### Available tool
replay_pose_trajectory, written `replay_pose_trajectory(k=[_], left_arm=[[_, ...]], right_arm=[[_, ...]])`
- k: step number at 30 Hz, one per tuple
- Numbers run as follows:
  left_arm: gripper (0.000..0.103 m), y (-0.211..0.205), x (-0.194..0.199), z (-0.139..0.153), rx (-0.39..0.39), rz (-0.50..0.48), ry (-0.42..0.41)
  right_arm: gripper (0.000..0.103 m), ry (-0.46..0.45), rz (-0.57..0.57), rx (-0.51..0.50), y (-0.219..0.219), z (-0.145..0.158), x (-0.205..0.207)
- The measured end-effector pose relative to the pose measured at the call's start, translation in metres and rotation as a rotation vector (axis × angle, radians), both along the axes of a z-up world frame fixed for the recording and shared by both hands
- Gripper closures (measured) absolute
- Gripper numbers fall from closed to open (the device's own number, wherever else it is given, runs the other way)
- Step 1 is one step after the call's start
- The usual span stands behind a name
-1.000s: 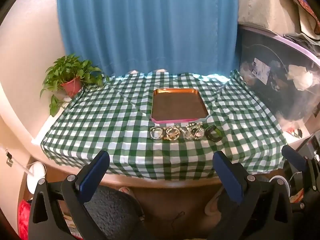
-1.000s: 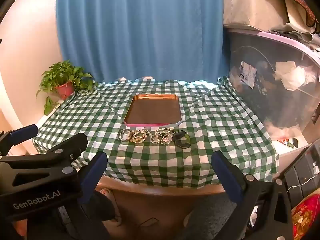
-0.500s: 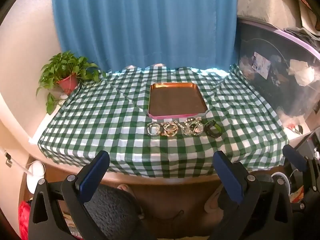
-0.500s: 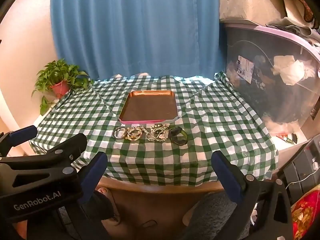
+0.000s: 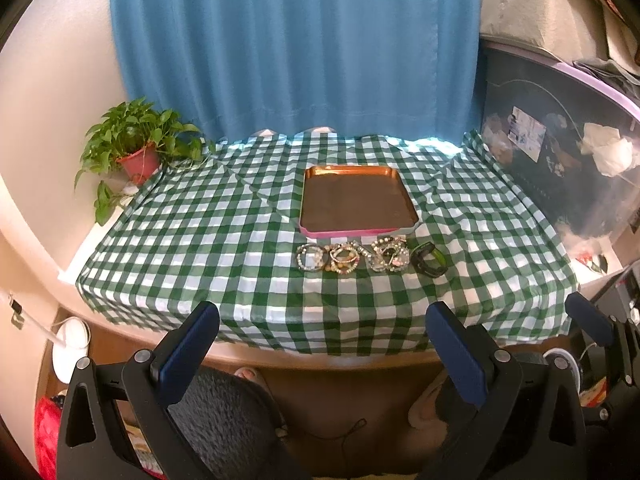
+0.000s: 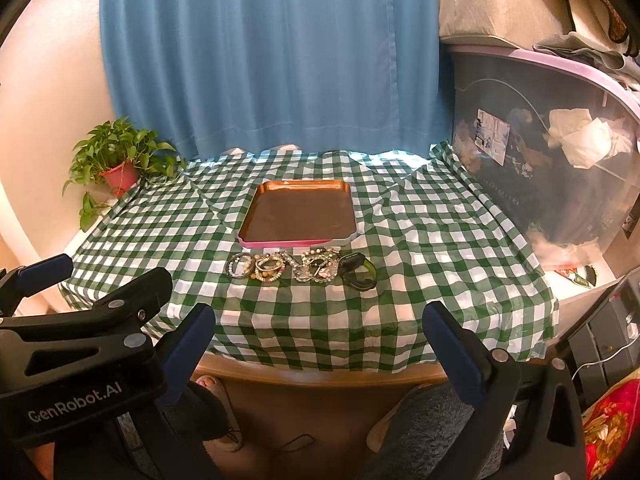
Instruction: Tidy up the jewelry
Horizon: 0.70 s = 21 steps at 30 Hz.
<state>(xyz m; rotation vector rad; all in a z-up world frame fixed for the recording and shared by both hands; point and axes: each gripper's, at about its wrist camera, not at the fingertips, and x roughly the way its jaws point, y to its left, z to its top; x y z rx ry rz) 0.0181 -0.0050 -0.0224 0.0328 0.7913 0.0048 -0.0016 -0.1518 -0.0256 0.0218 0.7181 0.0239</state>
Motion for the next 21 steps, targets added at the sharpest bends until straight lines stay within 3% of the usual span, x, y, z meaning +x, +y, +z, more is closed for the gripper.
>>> replay_pose_trajectory(k=[4,21], left_arm=[[0.001,0.0008,0.0007,-0.0046,-0.034,0.007,0.019],[0.001,0.0025,0.0004,-0.0015,-0.017,0.005,-0.002]], right_arm=[[0.000,-0.002,-0.004,0.002,-0.0019,0.0001,-0.0003],[0.000,0.000,-0.003,0.007,0.0001,-0.0005,-0.0035]])
